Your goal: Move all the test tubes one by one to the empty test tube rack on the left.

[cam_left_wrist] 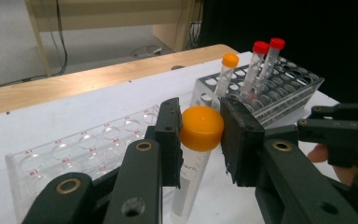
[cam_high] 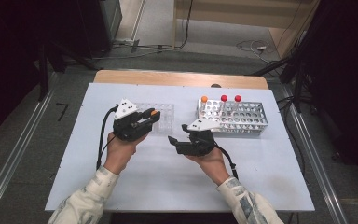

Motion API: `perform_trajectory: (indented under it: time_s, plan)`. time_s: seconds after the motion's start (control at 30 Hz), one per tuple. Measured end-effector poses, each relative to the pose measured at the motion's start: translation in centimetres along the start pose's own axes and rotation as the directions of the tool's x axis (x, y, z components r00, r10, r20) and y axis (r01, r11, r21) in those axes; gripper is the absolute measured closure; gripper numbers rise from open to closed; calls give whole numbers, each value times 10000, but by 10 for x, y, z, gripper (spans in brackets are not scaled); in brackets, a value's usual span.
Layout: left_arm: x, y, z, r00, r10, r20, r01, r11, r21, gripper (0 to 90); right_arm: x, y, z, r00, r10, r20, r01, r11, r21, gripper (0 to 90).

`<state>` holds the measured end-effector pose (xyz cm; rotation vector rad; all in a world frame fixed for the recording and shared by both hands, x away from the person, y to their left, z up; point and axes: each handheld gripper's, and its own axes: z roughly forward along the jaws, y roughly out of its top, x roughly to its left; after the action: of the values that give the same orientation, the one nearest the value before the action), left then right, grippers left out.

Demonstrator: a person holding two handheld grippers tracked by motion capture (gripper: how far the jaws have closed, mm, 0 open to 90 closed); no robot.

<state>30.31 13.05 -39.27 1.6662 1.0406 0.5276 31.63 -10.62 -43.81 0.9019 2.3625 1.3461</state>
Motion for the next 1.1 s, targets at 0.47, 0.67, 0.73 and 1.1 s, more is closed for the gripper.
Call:
perform_trajectory:
  time_s: [0.47, 0.67, 0.73, 1.1]
  plan:
    - [17, 25, 16, 9973, 2, -728, -22, 9996, -270, 700, -3, 0, -2, 9999, 78, 94, -78, 10000, 21, 306]
    - [22, 26, 25, 9962, -51, -870, 27, 9996, -279, 700, -6, 0, -3, 9999, 106, 132, -106, 9999, -8, 307]
    - [22, 25, 27, 9955, 19, -946, -45, 9996, -265, 699, -6, 0, -3, 9998, 144, 157, -144, 9999, -11, 308]
    - [20, 12, 38, 9933, 248, -1127, -244, 9997, 50, 699, -7, 0, -4, 9997, 155, 170, -155, 9999, -16, 308]
